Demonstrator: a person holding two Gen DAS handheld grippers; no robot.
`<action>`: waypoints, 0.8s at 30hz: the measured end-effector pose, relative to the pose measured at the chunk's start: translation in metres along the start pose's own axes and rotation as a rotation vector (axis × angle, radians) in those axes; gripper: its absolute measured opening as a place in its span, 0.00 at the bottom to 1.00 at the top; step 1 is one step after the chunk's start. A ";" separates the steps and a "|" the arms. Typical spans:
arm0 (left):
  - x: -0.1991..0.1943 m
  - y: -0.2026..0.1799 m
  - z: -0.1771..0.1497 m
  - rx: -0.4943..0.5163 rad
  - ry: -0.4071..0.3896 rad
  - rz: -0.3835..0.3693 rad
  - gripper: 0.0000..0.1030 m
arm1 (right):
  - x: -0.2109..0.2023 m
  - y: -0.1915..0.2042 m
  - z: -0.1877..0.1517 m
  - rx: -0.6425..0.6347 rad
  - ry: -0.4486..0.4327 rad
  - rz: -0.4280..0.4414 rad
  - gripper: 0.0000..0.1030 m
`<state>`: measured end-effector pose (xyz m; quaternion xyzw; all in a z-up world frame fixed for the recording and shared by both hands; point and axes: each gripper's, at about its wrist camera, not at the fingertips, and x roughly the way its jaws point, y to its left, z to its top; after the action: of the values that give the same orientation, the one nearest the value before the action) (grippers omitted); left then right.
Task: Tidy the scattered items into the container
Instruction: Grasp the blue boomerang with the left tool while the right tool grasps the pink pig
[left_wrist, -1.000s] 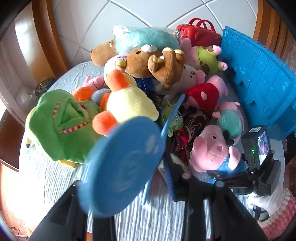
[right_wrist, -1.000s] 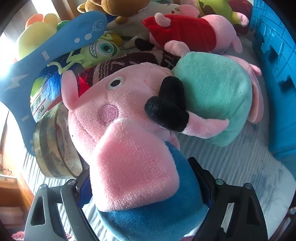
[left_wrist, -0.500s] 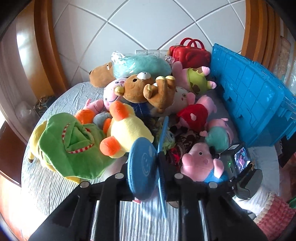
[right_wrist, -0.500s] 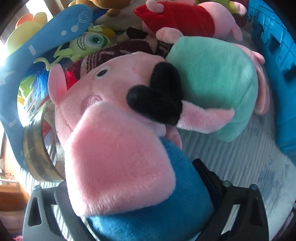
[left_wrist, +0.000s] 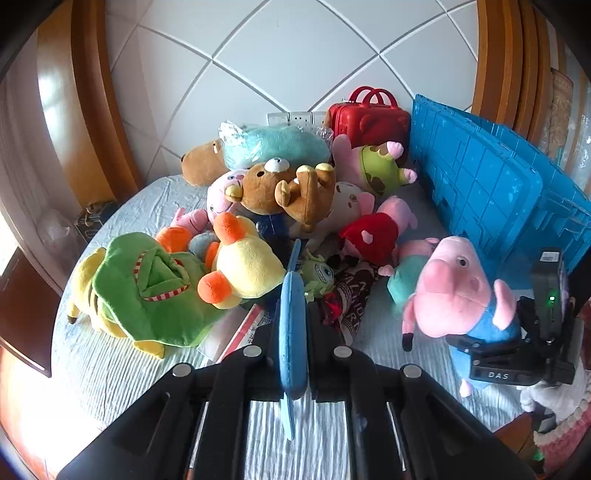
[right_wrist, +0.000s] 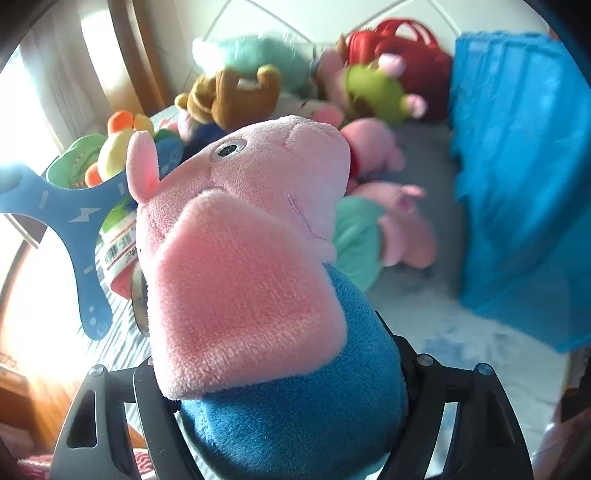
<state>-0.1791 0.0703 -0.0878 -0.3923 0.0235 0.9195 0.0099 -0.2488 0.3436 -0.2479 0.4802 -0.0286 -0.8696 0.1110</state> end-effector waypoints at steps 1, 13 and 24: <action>-0.006 -0.003 0.000 0.002 -0.009 0.009 0.08 | -0.007 0.000 -0.002 -0.007 -0.013 -0.001 0.78; -0.071 -0.018 -0.033 0.076 -0.091 -0.054 0.08 | -0.081 -0.002 -0.054 -0.004 -0.094 -0.081 0.78; -0.111 -0.040 -0.078 0.249 -0.077 -0.214 0.08 | -0.156 0.035 -0.126 0.142 -0.115 -0.231 0.78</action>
<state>-0.0449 0.1063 -0.0628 -0.3527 0.0952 0.9176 0.1570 -0.0568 0.3511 -0.1808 0.4363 -0.0408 -0.8985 -0.0257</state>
